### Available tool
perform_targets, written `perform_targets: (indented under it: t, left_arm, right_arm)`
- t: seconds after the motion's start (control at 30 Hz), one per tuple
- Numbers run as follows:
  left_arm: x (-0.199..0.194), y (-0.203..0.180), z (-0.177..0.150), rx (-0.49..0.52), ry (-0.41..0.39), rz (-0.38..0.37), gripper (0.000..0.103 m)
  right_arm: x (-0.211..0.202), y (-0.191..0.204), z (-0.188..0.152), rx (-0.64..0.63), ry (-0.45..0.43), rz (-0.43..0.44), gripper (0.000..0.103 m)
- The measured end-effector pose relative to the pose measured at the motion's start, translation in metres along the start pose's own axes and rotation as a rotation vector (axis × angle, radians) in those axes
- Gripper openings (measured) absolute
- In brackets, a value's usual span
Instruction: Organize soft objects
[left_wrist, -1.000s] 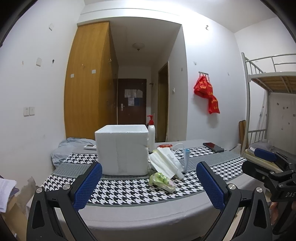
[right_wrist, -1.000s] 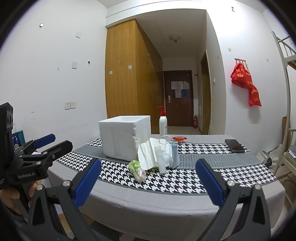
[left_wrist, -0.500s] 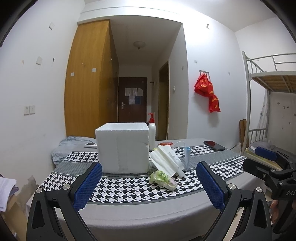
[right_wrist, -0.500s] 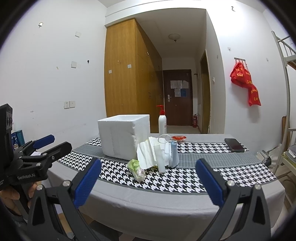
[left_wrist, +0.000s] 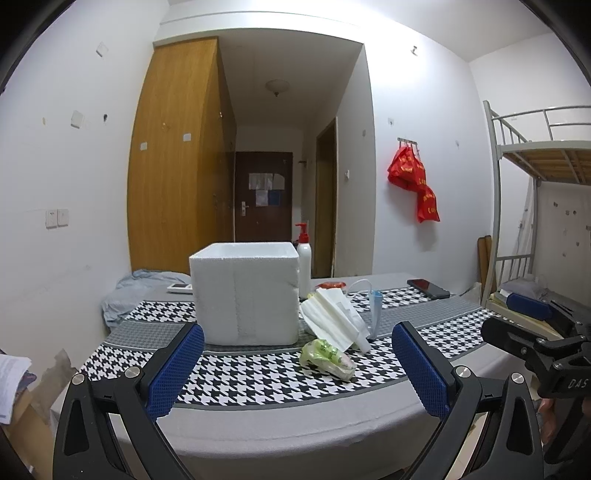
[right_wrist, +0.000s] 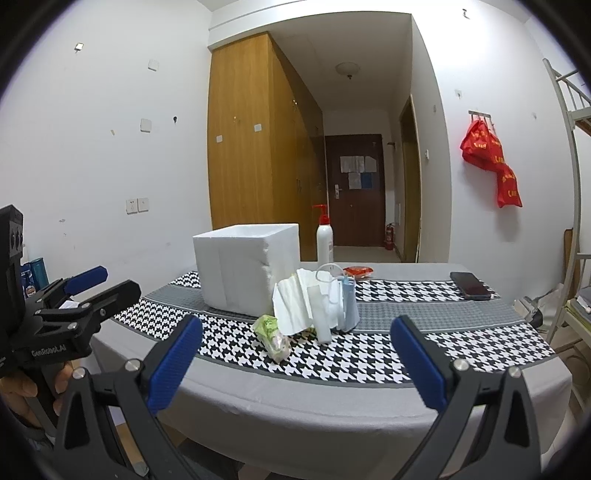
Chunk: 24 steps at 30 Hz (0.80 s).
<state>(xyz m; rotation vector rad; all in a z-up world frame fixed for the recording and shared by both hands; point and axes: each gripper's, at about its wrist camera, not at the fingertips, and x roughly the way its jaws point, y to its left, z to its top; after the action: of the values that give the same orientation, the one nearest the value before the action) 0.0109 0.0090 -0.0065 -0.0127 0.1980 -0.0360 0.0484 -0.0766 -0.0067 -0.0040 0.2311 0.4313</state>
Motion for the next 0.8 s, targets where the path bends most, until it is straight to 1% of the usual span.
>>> perform_targets:
  t: [0.4,0.8]
  left_arm:
    - [0.028,0.012,-0.001,-0.018,0.050,-0.022,0.102]
    - [0.061,0.009,-0.004,-0.006,0.120,-0.095,0.102]
  right_arm:
    - [0.023,-0.010,0.005,0.008,0.030,-0.017,0.103]
    - [0.048,-0.019,0.005,0.015,0.080,-0.039,0.103]
